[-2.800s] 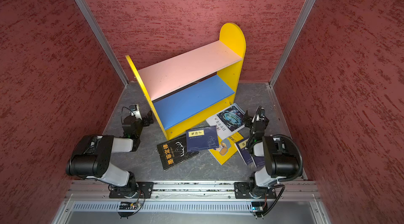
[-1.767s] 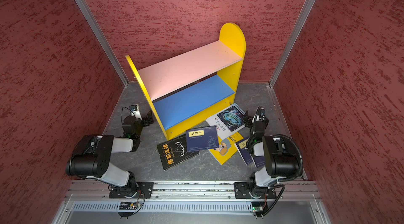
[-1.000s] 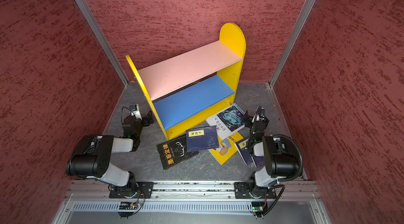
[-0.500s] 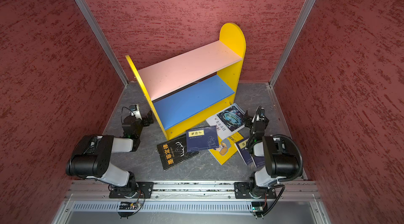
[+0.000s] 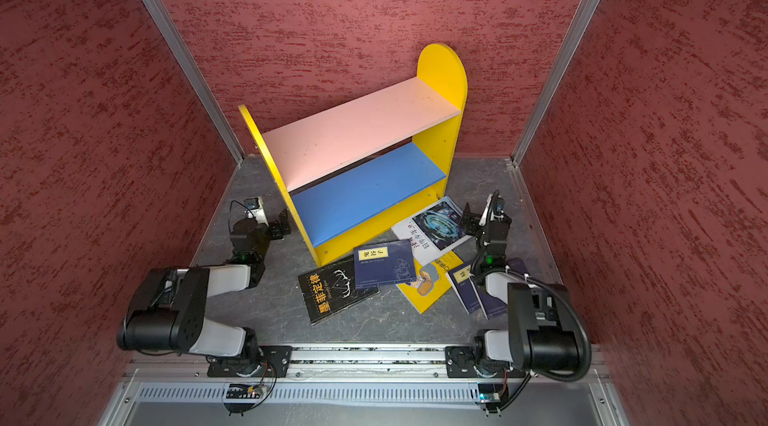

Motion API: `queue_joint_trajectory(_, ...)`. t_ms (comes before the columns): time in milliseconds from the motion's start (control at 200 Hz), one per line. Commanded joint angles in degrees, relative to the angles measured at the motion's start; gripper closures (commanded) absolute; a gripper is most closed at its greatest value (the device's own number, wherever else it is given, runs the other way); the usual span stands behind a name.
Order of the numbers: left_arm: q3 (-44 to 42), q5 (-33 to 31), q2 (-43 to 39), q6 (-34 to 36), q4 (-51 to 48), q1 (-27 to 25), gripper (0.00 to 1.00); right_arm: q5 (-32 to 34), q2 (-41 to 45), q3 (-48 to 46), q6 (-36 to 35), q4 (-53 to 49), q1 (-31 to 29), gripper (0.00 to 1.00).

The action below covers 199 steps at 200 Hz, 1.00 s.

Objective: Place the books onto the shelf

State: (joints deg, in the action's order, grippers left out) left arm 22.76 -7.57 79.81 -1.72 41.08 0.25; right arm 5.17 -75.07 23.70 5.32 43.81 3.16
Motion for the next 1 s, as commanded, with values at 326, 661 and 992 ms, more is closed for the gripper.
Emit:
queue_joint_trajectory(326,22.6,-13.09,-33.76,-21.68,-66.0,-13.18,0.01,-17.03,17.77,12.83,41.29,-35.62,-3.84,0.01)
queue_joint_trajectory(661,24.66,-0.35,-40.93,-60.26,-82.96,-28.26,0.01,-14.9,12.91,19.79,55.07,-34.57,-23.06,0.01)
queue_joint_trajectory(992,26.97,5.21,-36.8,-47.71,-65.01,-41.07,0.01,-22.8,9.17,21.85,55.0,-18.83,-28.21,0.01)
